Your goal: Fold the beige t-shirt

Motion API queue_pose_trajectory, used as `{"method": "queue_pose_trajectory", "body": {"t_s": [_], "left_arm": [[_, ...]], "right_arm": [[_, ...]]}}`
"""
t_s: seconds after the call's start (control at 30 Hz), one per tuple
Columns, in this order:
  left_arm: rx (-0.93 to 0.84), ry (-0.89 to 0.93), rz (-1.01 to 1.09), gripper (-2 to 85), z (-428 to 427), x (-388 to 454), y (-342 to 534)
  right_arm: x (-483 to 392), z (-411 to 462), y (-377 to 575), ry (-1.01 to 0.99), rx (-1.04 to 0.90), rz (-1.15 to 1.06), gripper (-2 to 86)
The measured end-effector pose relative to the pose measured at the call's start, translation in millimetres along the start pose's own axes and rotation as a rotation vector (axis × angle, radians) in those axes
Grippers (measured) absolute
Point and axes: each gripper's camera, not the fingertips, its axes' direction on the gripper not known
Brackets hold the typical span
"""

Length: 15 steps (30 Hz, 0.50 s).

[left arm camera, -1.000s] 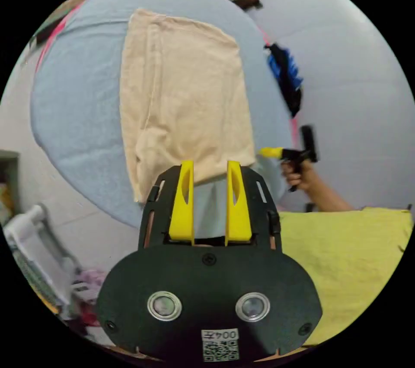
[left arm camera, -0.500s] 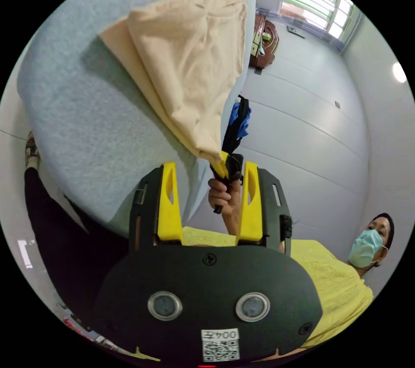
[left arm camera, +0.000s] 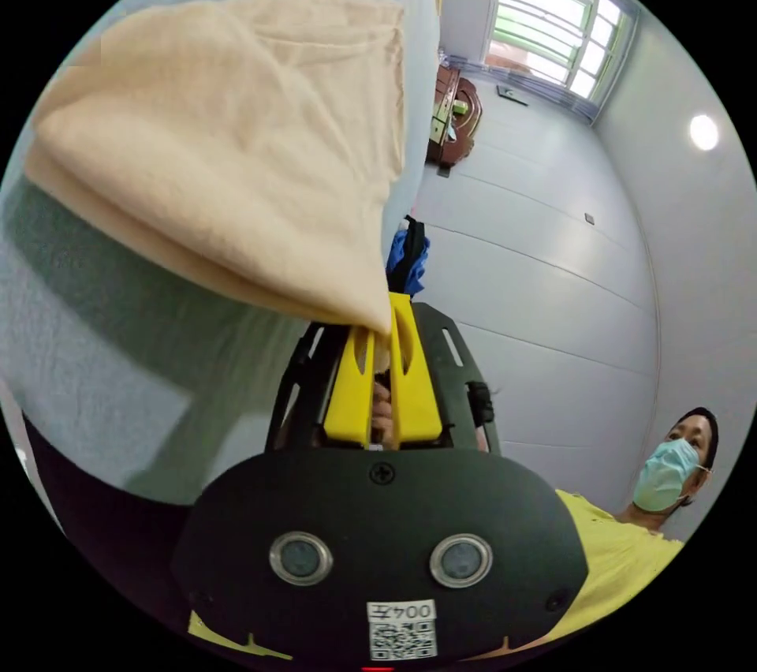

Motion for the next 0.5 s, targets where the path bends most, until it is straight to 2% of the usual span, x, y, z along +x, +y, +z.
{"method": "queue_pose_trajectory", "body": {"t_s": [0.03, 0.23, 0.4, 0.5], "left_arm": [[0.001, 0.010, -0.003, 4.8, -3.5, 6.8, 3.0], [-0.013, 0.032, 0.000, 4.7, -37.8, 66.9, 37.3], [-0.019, 0.035, 0.004, 4.7, -59.5, 106.4, 86.3], [0.002, 0.023, 0.015, 4.6, -77.0, 124.5, 119.0]], "right_arm": [[14.8, -0.3, -11.3, -0.024, 0.004, 0.025, 15.7], [69.3, 27.6, -86.0, -0.066, 0.007, 0.039, 18.9], [105.8, 70.1, -135.6, -0.114, 0.013, 0.024, 15.5], [131.0, 97.9, -149.8, -0.087, 0.048, 0.016, 8.0]]}}
